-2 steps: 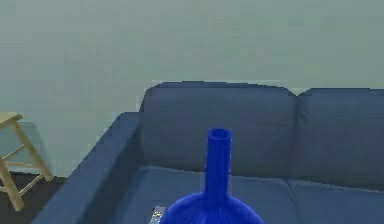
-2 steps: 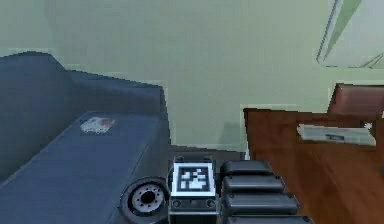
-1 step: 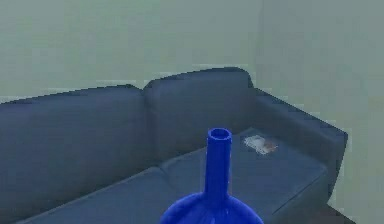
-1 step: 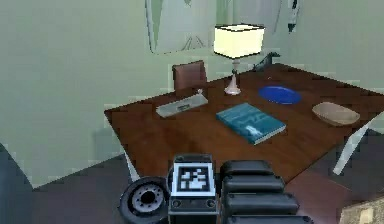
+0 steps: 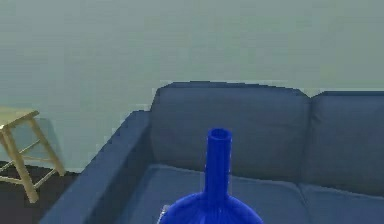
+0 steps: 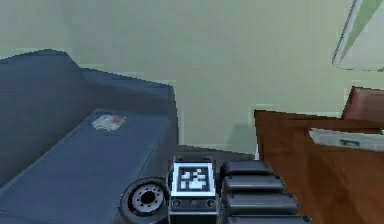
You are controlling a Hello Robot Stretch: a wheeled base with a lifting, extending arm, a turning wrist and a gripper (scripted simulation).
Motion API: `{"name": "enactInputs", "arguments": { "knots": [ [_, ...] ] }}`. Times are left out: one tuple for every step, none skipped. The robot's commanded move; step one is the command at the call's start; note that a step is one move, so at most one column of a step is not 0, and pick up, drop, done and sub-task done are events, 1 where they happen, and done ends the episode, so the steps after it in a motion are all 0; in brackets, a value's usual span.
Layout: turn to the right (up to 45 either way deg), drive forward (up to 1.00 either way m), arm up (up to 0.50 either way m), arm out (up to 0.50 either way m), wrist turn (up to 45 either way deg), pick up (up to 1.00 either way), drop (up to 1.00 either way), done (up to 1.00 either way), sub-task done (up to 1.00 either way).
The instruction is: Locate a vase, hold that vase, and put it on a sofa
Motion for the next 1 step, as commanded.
{"name": "enactInputs", "arguments": {
  "knots": [
    [-45.0, 0.00, 0.00, 0.00, 0.0, 0.00, 0.00, 0.00, 0.00]
  ]
}}
